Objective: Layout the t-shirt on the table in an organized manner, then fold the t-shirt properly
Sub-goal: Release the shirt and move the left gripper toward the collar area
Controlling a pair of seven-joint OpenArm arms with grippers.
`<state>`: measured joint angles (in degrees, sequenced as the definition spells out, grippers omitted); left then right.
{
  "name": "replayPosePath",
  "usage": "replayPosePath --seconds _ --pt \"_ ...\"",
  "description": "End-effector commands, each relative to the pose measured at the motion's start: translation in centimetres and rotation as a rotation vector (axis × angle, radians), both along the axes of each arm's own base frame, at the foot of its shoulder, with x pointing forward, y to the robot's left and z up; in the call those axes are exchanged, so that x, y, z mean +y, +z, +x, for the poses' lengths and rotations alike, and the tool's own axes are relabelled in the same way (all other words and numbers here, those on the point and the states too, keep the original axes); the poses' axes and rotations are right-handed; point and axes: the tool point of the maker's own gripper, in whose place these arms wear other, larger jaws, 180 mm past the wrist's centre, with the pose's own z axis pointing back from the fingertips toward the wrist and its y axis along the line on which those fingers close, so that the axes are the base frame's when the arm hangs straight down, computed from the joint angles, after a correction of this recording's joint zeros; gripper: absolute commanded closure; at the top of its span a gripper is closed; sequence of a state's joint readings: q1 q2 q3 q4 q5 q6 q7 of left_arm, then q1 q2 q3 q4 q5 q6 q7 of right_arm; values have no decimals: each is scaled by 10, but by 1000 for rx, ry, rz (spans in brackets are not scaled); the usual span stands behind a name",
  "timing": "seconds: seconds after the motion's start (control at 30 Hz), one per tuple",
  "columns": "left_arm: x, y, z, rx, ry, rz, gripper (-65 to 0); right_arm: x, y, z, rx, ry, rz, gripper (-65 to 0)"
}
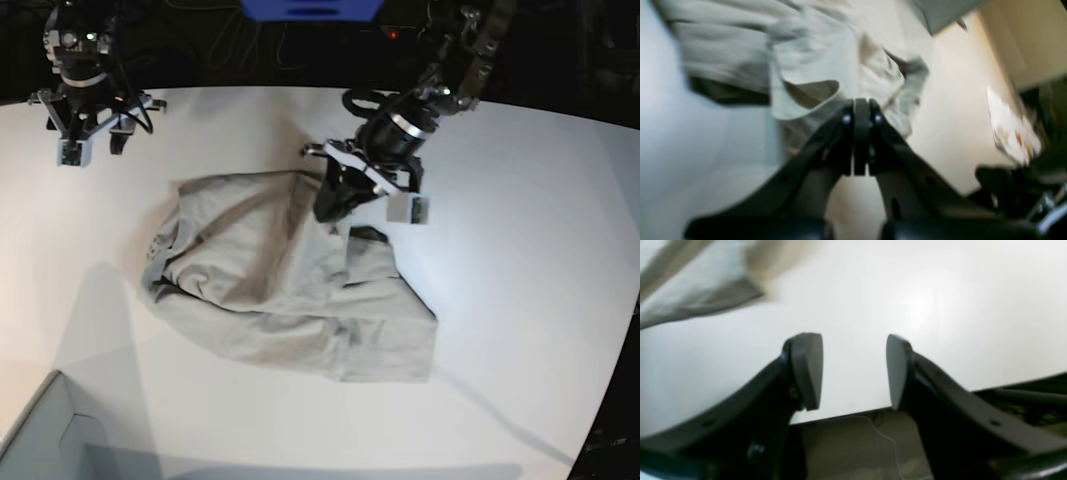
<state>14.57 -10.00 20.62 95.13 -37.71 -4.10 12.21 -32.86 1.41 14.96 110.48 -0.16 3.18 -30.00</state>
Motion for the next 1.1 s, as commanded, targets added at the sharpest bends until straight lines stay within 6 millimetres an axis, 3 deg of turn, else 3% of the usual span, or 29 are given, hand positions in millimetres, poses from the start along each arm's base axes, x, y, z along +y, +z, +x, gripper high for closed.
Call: replayPosePath --seconds 0.0,0.13,0.37,0.6,0.67,0.83,0.9,0.97,1.07 --pt "-15 20 2 -68 -55 -28 0 -4 10 5 -39 10 -20 -305" --pt "-65 34 -27 -123 -289 -21 0 -11 13 4 -44 -8 -31 -305" --pt "-118 49 -63 -214 -574 2 0 -26 16 -2 -41 -47 -55 -305" --pt "-160 50 -70 -319 -720 70 -10 -47 21 -8 -44 -95 -88 -305" --pt "-169 45 -70 -338 -738 104 -63 -49 22 -8 -45 -101 -93 -305" --pt "-165 41 -73 -329 -733 106 -310 -50 23 -9 -45 -102 -94 -305" --pt "-157 40 -74 -327 -728 108 -330 -50 22 -9 -45 -104 -94 -305" --pt "-144 41 -61 -328 -686 121 -330 -50 22 -9 -45 -104 -94 -305" --pt "-105 26 -30 -273 -544 156 -330 -49 22 -9 -46 -101 -91 -305"
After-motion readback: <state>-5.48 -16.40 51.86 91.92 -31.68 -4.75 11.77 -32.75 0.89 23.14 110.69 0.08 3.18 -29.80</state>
